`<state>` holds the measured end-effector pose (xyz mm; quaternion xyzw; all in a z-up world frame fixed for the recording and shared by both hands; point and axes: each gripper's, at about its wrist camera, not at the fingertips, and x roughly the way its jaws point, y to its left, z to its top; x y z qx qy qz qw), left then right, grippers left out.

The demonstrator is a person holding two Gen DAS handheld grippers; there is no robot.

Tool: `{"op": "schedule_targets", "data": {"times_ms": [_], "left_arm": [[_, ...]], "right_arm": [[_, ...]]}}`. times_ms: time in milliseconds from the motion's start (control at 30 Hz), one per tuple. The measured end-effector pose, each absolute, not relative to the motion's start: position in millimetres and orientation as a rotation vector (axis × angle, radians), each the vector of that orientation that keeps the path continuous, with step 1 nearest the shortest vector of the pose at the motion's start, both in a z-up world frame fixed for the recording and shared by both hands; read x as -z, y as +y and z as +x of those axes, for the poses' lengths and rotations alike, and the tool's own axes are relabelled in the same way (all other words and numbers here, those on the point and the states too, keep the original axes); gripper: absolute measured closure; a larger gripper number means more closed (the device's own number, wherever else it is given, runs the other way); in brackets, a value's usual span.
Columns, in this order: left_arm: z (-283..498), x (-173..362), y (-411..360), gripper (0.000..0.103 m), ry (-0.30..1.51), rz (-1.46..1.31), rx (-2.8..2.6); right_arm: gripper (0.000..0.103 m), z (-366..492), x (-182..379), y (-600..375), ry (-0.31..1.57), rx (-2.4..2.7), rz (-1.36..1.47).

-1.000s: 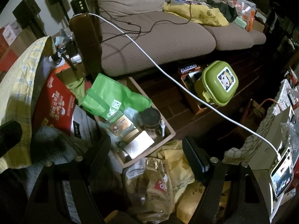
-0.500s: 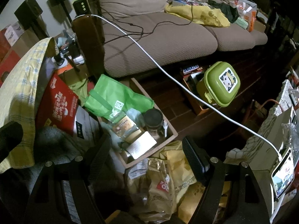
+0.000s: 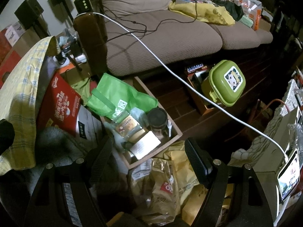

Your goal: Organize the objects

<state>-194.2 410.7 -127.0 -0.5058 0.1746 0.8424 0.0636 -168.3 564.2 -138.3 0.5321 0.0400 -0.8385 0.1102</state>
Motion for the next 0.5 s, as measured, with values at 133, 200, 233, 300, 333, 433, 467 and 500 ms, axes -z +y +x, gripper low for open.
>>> {"op": "schedule_targets", "data": {"times_ms": [133,200,233,300,333,433,467,500], "left_arm": [[-193.5,125.6,411.3,0.000,0.526,-1.525,-2.530],[-193.8,125.2,410.9,0.000,0.524,-1.531,-2.528],[-193.9,124.8,410.6,0.000,0.524,-1.531,-2.528],[-193.9,124.6,410.6,0.000,0.524,-1.531,-2.529],[-193.8,124.6,410.5,0.000,0.523,-1.531,-2.528],[-193.9,123.8,410.6,0.000,0.525,-1.528,-2.526],[-193.6,123.3,410.9,0.000,0.527,-1.526,-2.527],[-193.8,123.0,411.2,0.000,0.531,-1.524,-2.529]], "right_arm": [[0.023,-169.3,138.5,564.4,0.109,2.462,1.562],[0.023,-169.9,138.5,567.5,0.094,2.465,1.559],[0.023,-170.2,138.4,568.6,0.087,2.466,1.559],[0.023,-170.5,138.0,569.8,0.079,2.468,1.561],[0.023,-171.0,138.2,570.0,0.077,2.467,1.562],[0.023,-171.3,138.0,570.9,0.082,2.467,1.559],[0.023,-171.3,138.0,570.9,0.082,2.467,1.559],[0.023,-171.3,138.2,570.9,0.084,2.468,1.558]]}}
